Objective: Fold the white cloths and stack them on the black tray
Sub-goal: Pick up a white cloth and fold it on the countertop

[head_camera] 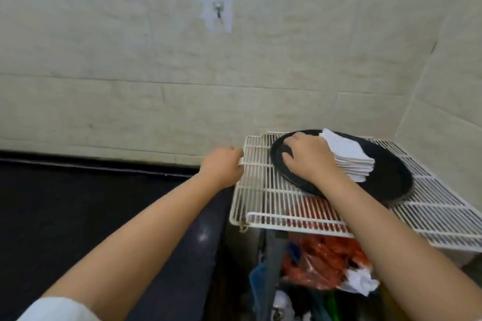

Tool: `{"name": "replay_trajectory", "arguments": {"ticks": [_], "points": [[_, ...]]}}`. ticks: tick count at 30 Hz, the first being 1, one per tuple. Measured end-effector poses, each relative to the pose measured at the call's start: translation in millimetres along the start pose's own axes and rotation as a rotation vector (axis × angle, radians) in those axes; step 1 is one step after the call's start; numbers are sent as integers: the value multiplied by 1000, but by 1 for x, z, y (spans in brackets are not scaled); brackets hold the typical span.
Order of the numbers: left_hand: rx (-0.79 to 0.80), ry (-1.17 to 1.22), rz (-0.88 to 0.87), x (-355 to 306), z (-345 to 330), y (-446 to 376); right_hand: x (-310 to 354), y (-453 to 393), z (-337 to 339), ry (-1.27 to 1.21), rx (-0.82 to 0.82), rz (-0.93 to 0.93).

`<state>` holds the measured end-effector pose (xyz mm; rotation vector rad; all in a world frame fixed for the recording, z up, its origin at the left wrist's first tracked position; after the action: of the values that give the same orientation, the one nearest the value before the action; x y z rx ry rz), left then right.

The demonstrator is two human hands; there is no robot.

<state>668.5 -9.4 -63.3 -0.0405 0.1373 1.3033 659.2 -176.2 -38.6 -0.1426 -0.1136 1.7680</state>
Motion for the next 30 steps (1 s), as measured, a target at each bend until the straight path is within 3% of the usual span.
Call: {"name": "replay_trajectory", "arguments": {"ticks": [9,17,22,30], "points": [[-175,-133,576,262,35,244,357,10,15,-266,22,543],[-211,-121,1082,436,19,437,621,43,13,-388,149,970],[-145,-65,1290,545,4,506,758,32,-9,-394,224,1097],[-61,-24,1407,755,29,533,960,-64,-28,-384,293,1112]]}}
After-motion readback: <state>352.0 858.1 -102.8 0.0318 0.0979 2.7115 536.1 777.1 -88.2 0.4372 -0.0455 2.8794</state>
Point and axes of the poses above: each hand's wrist, its own y-axis away from the middle knuckle, its own z-axis out of the back of the hand, x = y × z, the point moved 2 cm from there along -y, towards the middle knuckle, and after that the axes turned 9 degrees about x, right-handed, at the moved point
